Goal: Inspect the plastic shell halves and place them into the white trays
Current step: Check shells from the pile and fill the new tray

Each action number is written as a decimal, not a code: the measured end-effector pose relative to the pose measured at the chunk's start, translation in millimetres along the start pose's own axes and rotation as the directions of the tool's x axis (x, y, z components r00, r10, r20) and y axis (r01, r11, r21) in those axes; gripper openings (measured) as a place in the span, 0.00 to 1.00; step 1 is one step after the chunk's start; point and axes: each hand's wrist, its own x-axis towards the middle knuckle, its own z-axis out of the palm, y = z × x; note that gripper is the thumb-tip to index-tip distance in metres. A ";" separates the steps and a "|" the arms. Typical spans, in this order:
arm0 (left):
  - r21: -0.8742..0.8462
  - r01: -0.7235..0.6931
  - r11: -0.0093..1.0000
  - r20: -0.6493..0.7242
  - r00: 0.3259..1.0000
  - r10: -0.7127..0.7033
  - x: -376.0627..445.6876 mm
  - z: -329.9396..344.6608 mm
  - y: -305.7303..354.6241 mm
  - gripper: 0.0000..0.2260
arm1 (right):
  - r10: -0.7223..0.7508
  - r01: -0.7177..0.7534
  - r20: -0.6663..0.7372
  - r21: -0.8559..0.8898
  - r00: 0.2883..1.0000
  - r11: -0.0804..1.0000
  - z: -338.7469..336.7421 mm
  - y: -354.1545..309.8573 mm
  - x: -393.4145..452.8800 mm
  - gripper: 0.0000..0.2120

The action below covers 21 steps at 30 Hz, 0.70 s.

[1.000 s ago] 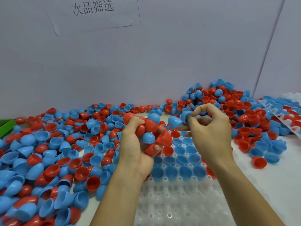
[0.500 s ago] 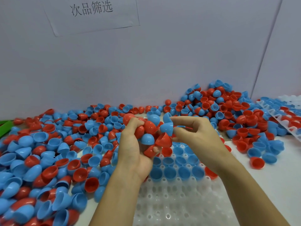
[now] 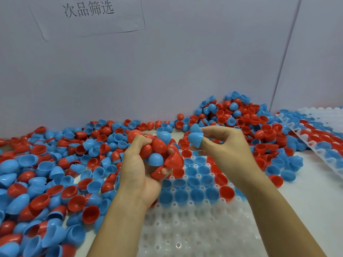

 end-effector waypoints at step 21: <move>0.021 -0.054 0.998 -0.003 0.999 0.054 0.9 -3.3 0.4 0.15 | 0.556 -0.326 -0.025 -0.831 0.831 0.450 -92.6 17.9 -4.3 0.13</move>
